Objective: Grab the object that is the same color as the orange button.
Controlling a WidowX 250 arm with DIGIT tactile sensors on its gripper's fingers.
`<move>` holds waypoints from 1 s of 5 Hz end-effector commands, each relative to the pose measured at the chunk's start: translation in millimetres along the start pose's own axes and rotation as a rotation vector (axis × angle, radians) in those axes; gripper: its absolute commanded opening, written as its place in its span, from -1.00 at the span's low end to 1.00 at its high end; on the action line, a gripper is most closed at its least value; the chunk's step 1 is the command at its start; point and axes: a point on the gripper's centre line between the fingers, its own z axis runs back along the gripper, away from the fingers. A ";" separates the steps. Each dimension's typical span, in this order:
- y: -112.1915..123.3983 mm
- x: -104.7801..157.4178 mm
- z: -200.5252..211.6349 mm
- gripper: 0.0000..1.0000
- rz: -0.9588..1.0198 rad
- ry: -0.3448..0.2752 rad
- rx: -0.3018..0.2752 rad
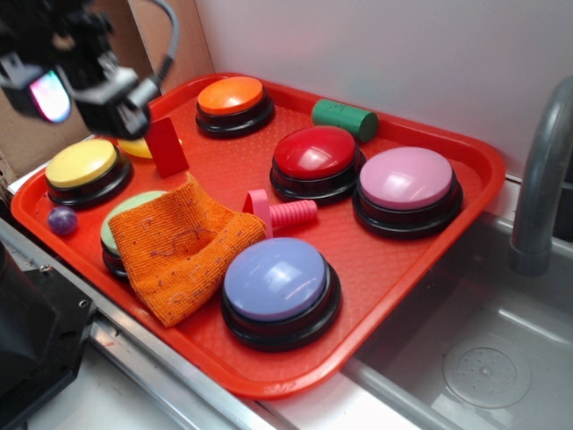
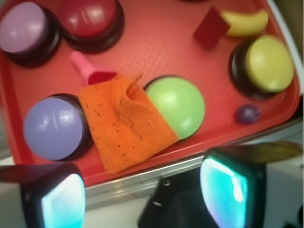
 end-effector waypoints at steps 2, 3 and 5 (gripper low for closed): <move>0.3 -7.7 -69.5 1.00 0.390 -0.008 0.077; 11.6 -4.4 -88.4 1.00 0.513 0.011 0.074; 17.6 -5.7 -112.8 1.00 0.547 0.044 0.046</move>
